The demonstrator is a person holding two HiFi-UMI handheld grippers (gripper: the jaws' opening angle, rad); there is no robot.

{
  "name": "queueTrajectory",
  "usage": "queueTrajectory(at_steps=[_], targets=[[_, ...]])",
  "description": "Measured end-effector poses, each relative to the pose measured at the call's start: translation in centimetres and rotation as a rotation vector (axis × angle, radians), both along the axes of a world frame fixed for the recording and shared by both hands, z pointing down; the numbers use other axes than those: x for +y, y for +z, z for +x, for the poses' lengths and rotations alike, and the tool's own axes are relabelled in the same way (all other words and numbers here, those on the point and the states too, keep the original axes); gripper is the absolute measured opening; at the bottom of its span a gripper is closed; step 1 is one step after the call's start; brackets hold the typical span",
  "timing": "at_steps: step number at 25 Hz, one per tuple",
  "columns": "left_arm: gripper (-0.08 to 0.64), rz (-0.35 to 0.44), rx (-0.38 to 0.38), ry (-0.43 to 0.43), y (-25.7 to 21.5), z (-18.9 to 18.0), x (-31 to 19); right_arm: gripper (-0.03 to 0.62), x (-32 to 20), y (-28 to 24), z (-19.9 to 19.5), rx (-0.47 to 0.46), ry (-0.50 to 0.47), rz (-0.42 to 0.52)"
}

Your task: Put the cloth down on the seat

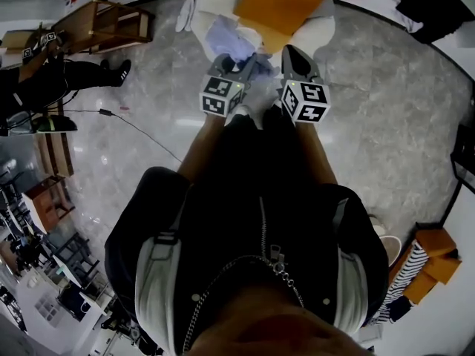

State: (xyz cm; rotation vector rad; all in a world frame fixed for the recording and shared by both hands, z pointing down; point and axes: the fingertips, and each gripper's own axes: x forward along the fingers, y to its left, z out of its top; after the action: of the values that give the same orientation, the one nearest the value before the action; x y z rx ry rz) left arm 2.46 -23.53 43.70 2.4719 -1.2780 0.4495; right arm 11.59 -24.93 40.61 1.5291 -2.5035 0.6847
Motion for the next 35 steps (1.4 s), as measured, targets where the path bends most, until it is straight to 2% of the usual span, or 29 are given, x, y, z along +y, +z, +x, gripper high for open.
queueTrajectory(at_steps=[8, 16, 23, 35], targets=[[0.120, -0.005, -0.020, 0.000, 1.7, -0.5, -3.3, -0.011, -2.5, 2.5, -0.4, 0.028, -0.032, -0.054], [0.120, -0.011, -0.014, 0.025, 5.1, -2.4, -8.0, -0.011, -5.9, 4.5, -1.0, 0.083, -0.010, -0.089], [0.120, -0.031, -0.006, 0.043, 10.1, -3.1, -12.4, -0.011, -8.6, 7.8, -2.1, 0.115, -0.033, -0.106], [0.118, -0.045, -0.071, 0.104, 20.7, -4.7, -15.9, -0.011, -8.6, 16.0, -2.9, 0.114, -0.027, -0.202]])
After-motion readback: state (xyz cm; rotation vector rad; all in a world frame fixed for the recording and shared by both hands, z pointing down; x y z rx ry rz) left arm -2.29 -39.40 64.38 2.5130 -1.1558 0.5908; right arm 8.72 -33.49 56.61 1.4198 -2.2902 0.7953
